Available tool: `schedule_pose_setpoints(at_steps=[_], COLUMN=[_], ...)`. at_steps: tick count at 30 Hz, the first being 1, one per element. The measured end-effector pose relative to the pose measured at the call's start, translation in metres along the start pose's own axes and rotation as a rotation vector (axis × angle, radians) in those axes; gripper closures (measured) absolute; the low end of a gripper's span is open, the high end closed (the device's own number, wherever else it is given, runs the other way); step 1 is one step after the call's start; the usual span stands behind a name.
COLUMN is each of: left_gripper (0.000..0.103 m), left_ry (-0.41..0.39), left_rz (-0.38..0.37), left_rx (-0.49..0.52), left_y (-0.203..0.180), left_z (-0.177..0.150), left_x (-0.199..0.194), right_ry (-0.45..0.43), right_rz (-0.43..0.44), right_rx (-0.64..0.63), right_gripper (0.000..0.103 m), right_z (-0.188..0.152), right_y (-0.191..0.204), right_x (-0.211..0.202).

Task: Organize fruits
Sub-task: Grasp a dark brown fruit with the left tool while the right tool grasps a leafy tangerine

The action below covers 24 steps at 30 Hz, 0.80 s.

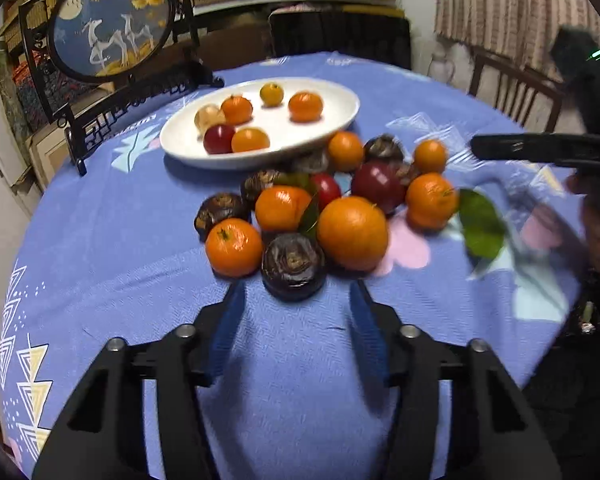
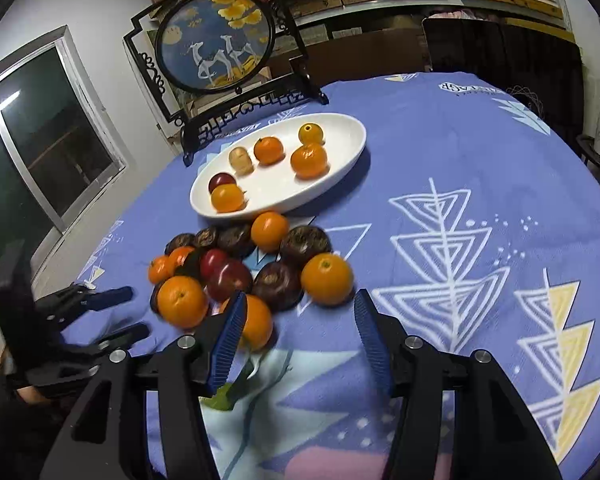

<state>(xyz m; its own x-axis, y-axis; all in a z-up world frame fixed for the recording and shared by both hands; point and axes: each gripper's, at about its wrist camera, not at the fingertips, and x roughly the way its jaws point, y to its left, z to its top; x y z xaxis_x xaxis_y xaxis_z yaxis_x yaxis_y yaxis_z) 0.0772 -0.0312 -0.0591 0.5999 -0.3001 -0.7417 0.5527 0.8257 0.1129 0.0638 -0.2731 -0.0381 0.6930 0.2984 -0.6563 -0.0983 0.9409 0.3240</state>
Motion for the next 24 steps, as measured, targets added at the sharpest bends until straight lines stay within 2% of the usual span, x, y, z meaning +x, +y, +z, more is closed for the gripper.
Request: schedule_pose_setpoints(at_steps=[7,8,11,12,13,14,20,24], left_gripper=[0.051,0.041,0.039,0.041,0.049,0.064,0.064,0.064], left_ry=[0.019,0.031,0.052,0.05,0.042,0.031,-0.017,-0.033], left_rz=[-0.009,-0.015,-0.038,-0.046,-0.06,-0.066,-0.12,-0.117], left_rx=[-0.035,-0.031,-0.039,-0.048,-0.06,-0.069,-0.142,-0.161], left_y=[-0.002,-0.003,-0.003,-0.001,0.002,0.003,0.009,0.012], left_z=[0.01,0.012,0.013,0.013,0.012,0.012,-0.003,-0.01], left_x=[0.024,0.027,0.033,0.033,0.032,0.03,0.015,0.004], right_ry=[-0.001,0.001,0.011,0.013,0.013,0.016,0.024,0.056], right_rz=[-0.007,-0.005,-0.001,-0.001,0.001,0.002,-0.022,-0.055], right_rx=[-0.038,-0.042,-0.059,-0.064,-0.071,-0.083,-0.185,-0.254], right_gripper=[0.047,0.047,0.047,0.047,0.047,0.047,0.047,0.047], right_z=[-0.005,-0.006,-0.009,-0.01,-0.01,-0.011,-0.018,-0.02], right_y=[0.01,0.011,0.016,0.018,0.02,0.023,0.042,0.053], right_x=[-0.005,-0.005,-0.003,-0.002,-0.001,0.0,0.004,0.015])
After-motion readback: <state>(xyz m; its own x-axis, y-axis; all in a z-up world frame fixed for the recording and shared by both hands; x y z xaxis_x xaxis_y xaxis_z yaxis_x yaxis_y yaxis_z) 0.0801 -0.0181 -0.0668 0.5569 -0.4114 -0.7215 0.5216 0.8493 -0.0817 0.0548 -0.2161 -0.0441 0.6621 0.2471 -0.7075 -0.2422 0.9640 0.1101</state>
